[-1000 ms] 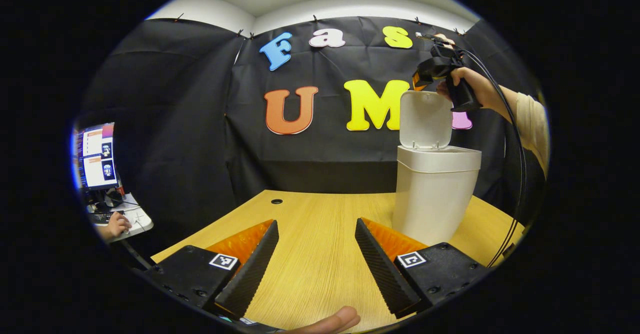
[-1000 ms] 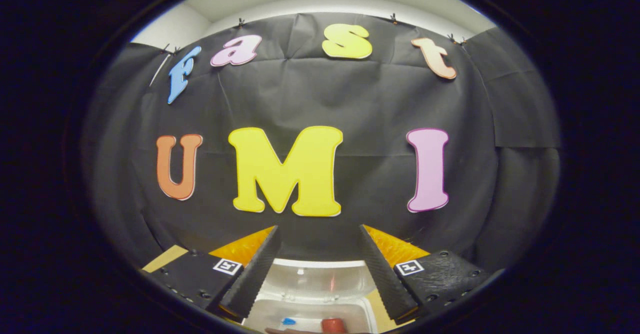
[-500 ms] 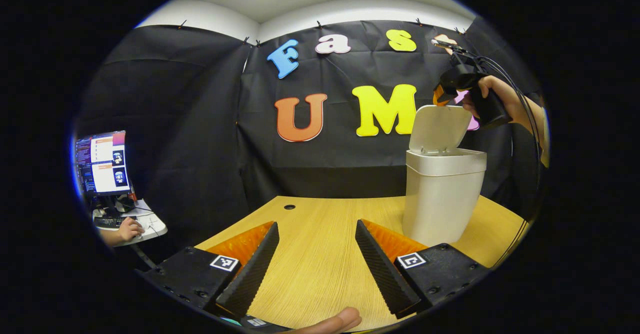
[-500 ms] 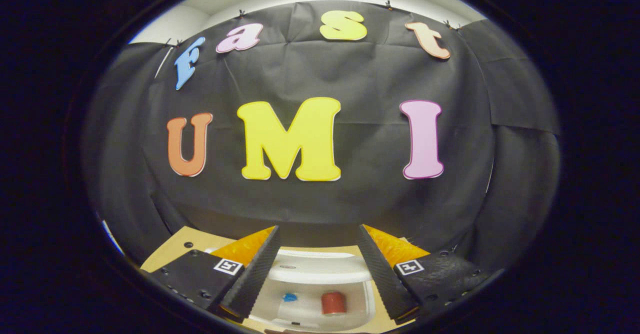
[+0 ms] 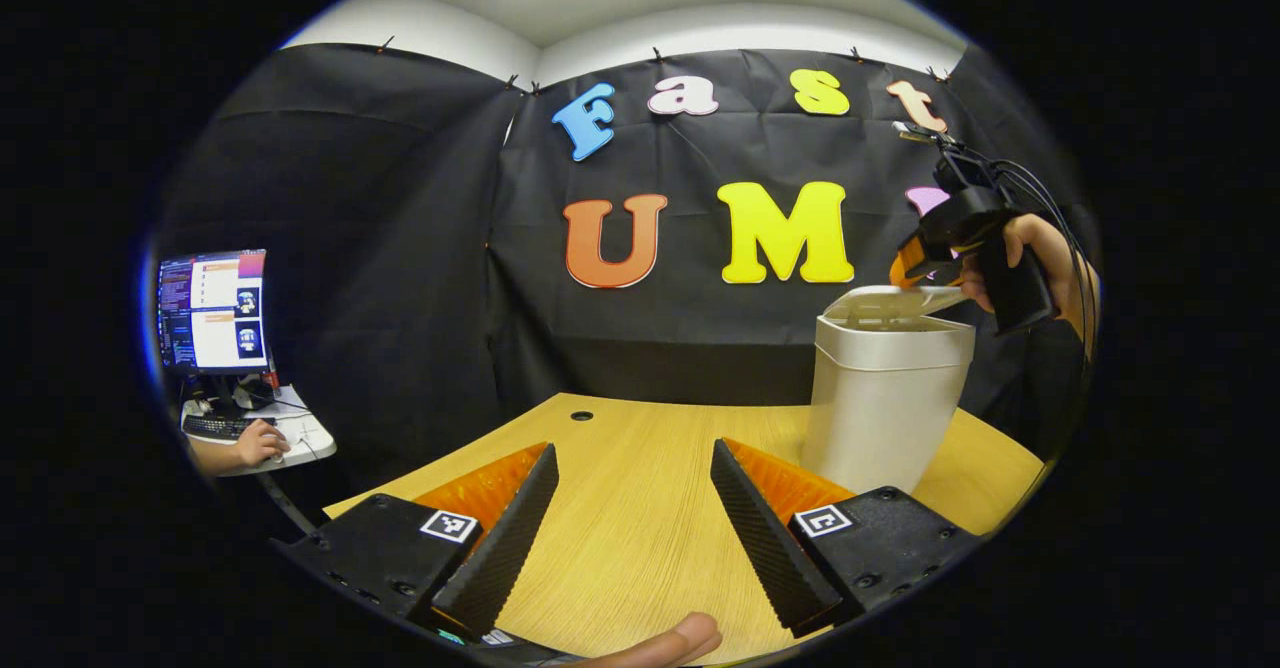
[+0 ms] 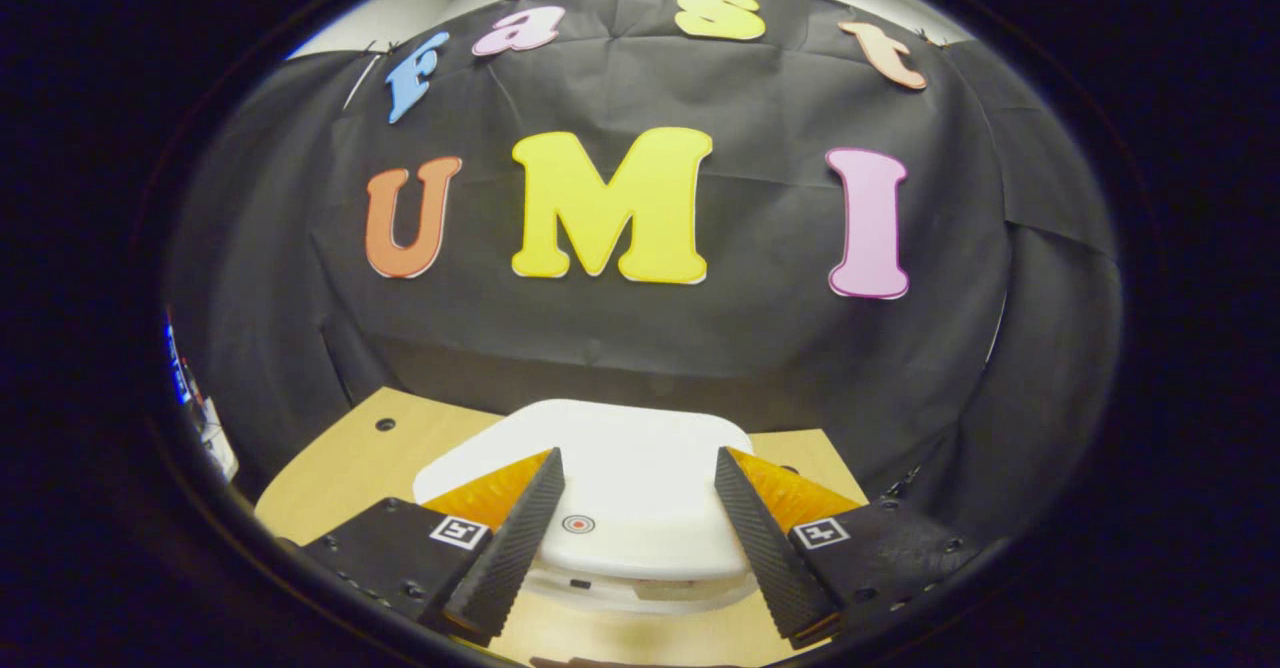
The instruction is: Press the lid of the desktop garbage bin to open it, pick up the crumpled paper on the desktop and throw it into the bin, then pick up the pop can on the desktop and drop it into the bin, and finally close the garbage bin lid.
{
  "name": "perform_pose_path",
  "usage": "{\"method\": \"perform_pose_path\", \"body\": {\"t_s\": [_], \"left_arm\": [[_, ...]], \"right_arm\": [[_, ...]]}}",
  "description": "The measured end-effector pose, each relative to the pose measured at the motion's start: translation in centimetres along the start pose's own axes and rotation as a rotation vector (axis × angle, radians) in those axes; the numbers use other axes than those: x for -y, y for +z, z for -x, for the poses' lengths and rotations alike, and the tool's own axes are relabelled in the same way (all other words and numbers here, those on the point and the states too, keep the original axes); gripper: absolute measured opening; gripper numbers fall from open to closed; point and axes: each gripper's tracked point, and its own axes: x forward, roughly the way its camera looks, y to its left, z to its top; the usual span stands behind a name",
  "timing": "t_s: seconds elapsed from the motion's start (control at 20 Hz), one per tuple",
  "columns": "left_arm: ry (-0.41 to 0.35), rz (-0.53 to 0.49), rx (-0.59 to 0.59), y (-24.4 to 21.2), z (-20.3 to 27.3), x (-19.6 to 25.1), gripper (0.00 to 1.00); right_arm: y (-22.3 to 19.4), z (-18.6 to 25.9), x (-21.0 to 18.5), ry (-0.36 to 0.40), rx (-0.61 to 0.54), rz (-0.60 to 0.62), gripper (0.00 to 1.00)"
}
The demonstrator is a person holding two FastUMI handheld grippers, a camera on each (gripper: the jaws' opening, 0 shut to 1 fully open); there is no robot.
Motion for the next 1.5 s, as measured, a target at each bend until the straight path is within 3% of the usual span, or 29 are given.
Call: {"method": "perform_pose_path", "body": {"t_s": [0.2, 0.4, 1.05, 1.2, 1.5], "left_arm": [[-0.037, -0.015, 0.009, -0.1, 0.1, 2.0, 0.99], [-0.061, -0.034, -0.013, -0.8, 0.2, 3.1, 0.99], [-0.054, -0.039, -0.034, -1.4, -0.2, 3.7, 0.99], [-0.035, -0.029, -0.036, -1.3, -0.2, 2.9, 0.99], [-0.035, -0.034, -0.030, -1.2, -0.3, 2.8, 0.99]], "right_arm": [[-3.2, 0.4, -0.1, -0.003, -0.026, 0.022, 0.95], [-3.6, 0.9, 0.2, 0.012, 0.050, -0.063, 0.95], [-4.6, 0.4, 0.0, -0.031, 0.117, -0.057, 0.98], [-4.1, 0.3, 0.1, -0.017, 0.132, -0.132, 0.96], [-4.8, 2.9, 0.6, -0.013, 0.138, -0.086, 0.94]]}}
